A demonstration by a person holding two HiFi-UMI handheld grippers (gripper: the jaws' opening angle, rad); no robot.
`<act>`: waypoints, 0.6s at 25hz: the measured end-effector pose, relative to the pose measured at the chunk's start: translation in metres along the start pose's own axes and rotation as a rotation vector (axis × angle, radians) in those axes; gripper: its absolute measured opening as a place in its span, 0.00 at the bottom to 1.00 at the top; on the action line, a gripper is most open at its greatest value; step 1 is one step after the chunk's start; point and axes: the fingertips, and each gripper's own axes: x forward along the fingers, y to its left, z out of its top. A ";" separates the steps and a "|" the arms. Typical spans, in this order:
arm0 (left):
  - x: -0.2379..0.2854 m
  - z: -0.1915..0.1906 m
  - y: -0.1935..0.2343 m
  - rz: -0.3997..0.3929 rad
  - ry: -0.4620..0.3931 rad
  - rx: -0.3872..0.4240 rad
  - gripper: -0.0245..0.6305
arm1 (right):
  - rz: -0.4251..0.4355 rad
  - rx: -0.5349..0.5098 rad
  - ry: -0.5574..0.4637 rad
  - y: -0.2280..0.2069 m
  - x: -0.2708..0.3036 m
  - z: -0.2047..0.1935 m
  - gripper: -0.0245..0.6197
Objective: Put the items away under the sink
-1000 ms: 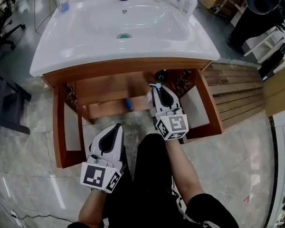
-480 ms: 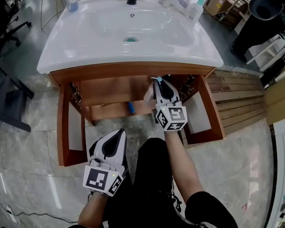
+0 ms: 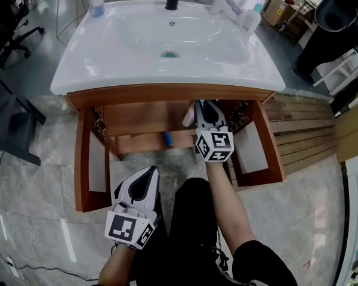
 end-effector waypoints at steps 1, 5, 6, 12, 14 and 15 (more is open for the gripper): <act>0.000 0.000 0.000 0.000 0.001 -0.001 0.05 | -0.001 0.001 0.003 0.000 0.001 -0.002 0.15; 0.002 0.000 0.001 -0.003 0.001 0.001 0.05 | -0.005 0.007 0.010 -0.002 0.005 -0.008 0.15; 0.002 -0.001 0.001 -0.004 0.001 0.001 0.05 | -0.005 0.009 0.011 -0.002 0.006 -0.008 0.15; 0.004 -0.007 0.003 -0.009 0.013 -0.015 0.05 | -0.001 -0.007 0.011 0.001 0.009 -0.009 0.15; 0.005 -0.008 0.004 -0.010 0.016 -0.019 0.05 | -0.003 -0.018 0.010 0.001 0.009 -0.009 0.15; 0.005 -0.008 0.005 -0.010 0.018 -0.021 0.05 | -0.003 -0.020 0.009 0.002 0.010 -0.008 0.15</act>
